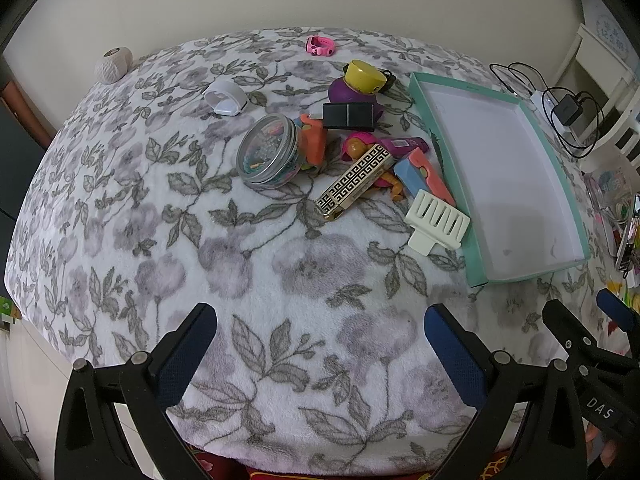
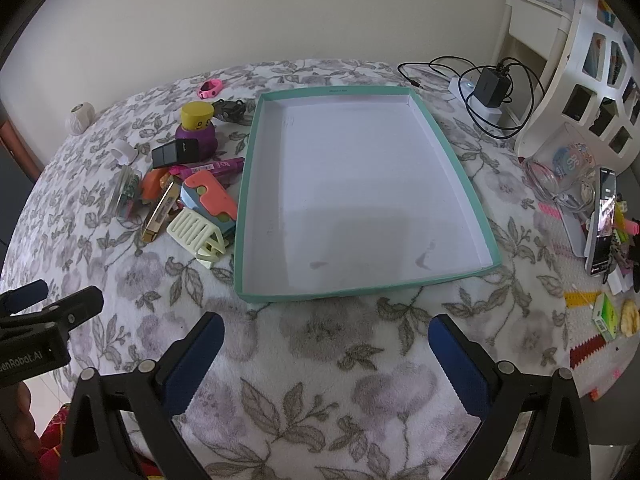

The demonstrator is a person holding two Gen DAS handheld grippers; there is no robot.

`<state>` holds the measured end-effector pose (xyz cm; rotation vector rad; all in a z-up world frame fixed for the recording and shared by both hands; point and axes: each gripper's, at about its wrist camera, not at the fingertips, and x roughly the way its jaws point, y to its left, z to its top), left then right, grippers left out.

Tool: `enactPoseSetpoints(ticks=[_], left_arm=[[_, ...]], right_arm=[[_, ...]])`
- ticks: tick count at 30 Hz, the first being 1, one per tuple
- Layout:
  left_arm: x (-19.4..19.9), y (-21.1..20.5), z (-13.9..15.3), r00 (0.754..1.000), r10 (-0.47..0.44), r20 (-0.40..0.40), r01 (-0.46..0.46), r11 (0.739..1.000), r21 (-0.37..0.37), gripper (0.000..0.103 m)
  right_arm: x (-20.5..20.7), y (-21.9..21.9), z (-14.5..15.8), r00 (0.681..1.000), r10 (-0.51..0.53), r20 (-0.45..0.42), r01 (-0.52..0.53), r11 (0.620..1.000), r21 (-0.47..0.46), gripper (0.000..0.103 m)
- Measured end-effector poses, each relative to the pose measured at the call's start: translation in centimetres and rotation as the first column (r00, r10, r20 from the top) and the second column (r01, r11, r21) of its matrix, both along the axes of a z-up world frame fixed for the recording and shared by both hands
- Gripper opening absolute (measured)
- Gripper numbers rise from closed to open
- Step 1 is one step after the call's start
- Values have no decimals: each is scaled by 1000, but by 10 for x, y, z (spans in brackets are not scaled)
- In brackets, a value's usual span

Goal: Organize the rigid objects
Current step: 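Move both grippers toward the pile of toys beside the teal tray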

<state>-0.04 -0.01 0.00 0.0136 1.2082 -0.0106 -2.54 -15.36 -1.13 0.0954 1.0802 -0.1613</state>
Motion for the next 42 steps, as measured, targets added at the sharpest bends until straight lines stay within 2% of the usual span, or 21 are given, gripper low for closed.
enactPoseSetpoints(ticks=[6,12,16,19,23,28,32,35,38,42], left_arm=[[0,1,1,1000,3,7,-3,1000,-12,103],[17,16,17,997,77,28,-74,993,-92,103],[35,31,41,986,150,73,-132,970,-204,103],[50,35,51,979,181,96,-159,966,-202,103],[63,43,63,957,224,186,-194,967,-168,103],[87,57,65,951,270,150,-253,960,-122,103],[105,63,58,952,289,102,-277,954,-115,103],[113,62,42,956,279,86,-273,959,-78,103],[122,62,20,962,272,11,-271,961,-58,103],[122,68,0,955,291,-54,-294,954,-61,103]], right_arm=[[-1,1,0,1000,7,3,-7,1000,-4,103],[9,-9,21,999,-16,43,14,999,40,103],[25,-19,50,994,-38,103,32,998,59,103],[40,-15,65,991,-34,131,25,997,72,103],[61,-4,75,990,-14,142,0,995,98,103],[85,15,70,992,46,121,-61,991,121,103],[109,28,55,995,79,66,-87,987,137,103],[118,36,47,993,104,56,-111,983,143,103],[125,42,35,991,128,40,-133,979,152,103],[127,53,4,986,160,-35,-153,977,149,103]])
